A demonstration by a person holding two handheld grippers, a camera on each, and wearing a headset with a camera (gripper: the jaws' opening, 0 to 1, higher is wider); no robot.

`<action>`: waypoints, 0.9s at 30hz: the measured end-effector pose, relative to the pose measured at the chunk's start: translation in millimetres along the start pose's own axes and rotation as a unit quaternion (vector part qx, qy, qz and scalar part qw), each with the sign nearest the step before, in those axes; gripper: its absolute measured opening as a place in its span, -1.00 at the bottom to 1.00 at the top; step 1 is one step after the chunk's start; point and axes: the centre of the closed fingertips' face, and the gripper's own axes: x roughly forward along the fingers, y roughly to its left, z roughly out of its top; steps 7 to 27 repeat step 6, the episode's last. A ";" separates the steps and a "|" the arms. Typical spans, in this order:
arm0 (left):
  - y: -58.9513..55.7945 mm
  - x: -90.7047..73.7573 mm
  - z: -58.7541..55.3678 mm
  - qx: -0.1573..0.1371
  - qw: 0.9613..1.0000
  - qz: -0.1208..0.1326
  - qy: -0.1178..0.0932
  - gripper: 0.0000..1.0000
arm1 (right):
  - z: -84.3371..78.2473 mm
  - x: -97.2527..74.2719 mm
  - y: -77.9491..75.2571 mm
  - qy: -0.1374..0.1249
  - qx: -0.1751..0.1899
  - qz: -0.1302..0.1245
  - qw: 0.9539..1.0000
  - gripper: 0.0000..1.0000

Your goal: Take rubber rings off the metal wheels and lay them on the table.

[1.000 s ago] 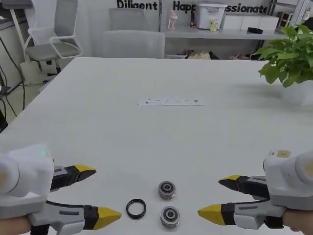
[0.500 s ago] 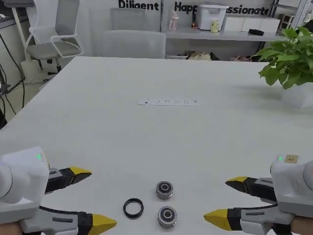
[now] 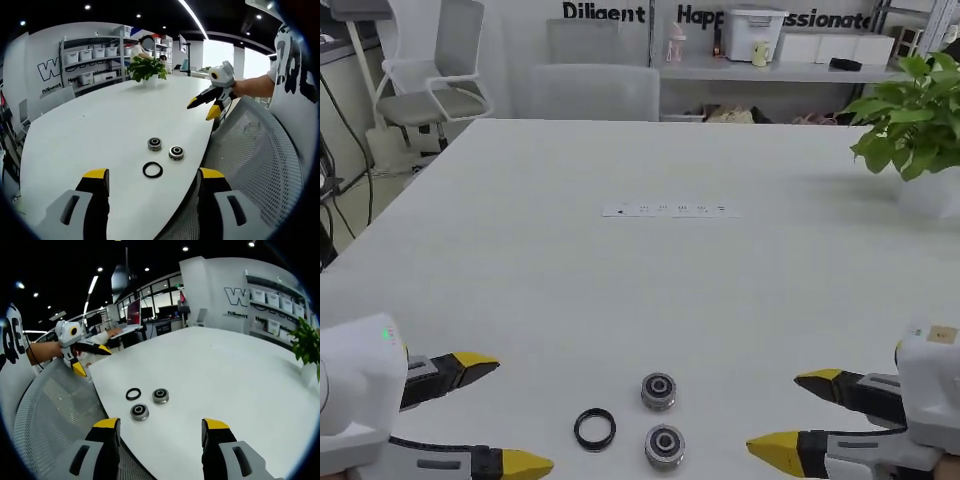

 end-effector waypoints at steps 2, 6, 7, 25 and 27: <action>0.2 0.1 0.2 0.000 1.000 0.000 -0.001 0.40 | 0.1 -0.3 -0.4 -0.001 0.003 -0.001 1.000 0.29; 1.4 0.3 -0.2 -0.005 1.000 0.002 -0.003 0.40 | 1.7 -0.5 -0.3 -0.005 0.006 -0.001 1.000 0.29; 1.4 0.3 -0.2 -0.005 1.000 0.002 -0.003 0.40 | 1.7 -0.5 -0.3 -0.005 0.006 -0.001 1.000 0.29; 1.4 0.3 -0.2 -0.005 1.000 0.002 -0.003 0.40 | 1.7 -0.5 -0.3 -0.005 0.006 -0.001 1.000 0.29; 1.4 0.3 -0.2 -0.005 1.000 0.002 -0.003 0.40 | 1.7 -0.5 -0.3 -0.005 0.006 -0.001 1.000 0.29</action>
